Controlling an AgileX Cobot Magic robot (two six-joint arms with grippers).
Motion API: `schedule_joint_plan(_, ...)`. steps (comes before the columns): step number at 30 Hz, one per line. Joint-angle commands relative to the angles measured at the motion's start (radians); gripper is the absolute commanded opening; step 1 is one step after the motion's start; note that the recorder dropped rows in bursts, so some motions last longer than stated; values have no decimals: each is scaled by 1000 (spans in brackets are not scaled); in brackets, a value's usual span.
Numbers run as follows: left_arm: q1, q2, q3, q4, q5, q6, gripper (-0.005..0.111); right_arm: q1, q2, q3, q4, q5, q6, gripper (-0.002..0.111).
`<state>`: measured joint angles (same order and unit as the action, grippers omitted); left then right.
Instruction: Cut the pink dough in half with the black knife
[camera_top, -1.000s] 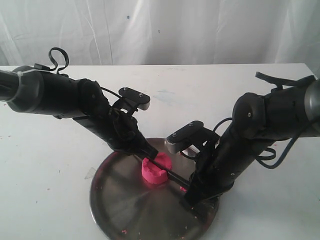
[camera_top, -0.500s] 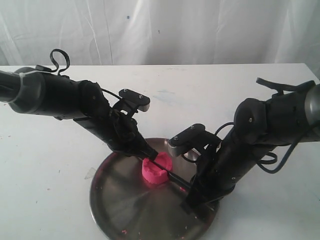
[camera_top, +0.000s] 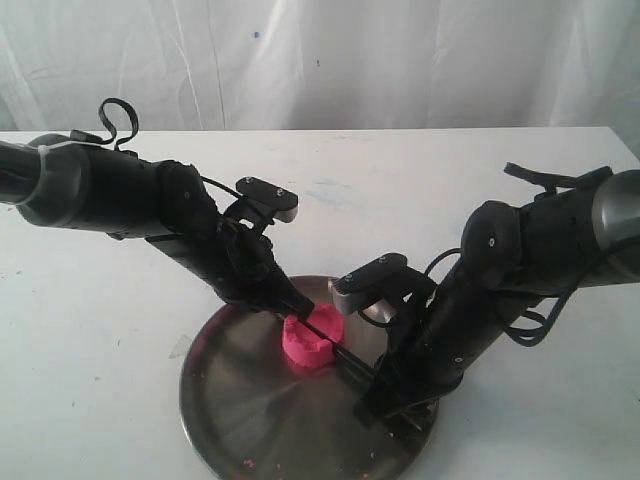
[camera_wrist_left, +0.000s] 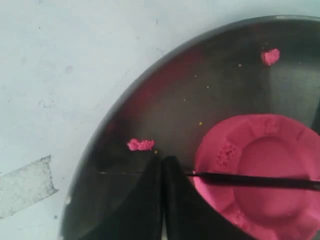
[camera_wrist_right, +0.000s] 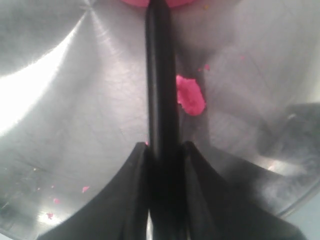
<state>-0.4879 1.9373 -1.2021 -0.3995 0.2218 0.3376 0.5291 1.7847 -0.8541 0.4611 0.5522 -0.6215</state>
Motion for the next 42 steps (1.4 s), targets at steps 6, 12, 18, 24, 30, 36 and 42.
schedule_joint_plan(6,-3,8,4,-4,43,3,0,-1,23,3,-14,-39,-3,0)
schedule_joint_plan(12,-3,8,4,-4,72,3,0,-1,23,3,-14,-26,-3,0)
schedule_joint_plan(18,-3,8,4,-4,84,5,0,-1,23,3,-14,-25,-3,0)
schedule_joint_plan(24,-3,8,4,-4,86,8,0,-1,23,3,-14,-25,-3,0)
schedule_joint_plan(30,-3,6,4,-4,86,44,0,-1,23,3,-14,-25,-3,0)
schedule_joint_plan(36,-3,-64,4,37,87,67,0,-1,23,3,-14,-25,-3,0)
schedule_joint_plan(42,2,-200,4,72,114,63,0,-1,23,3,-14,-25,-3,0)
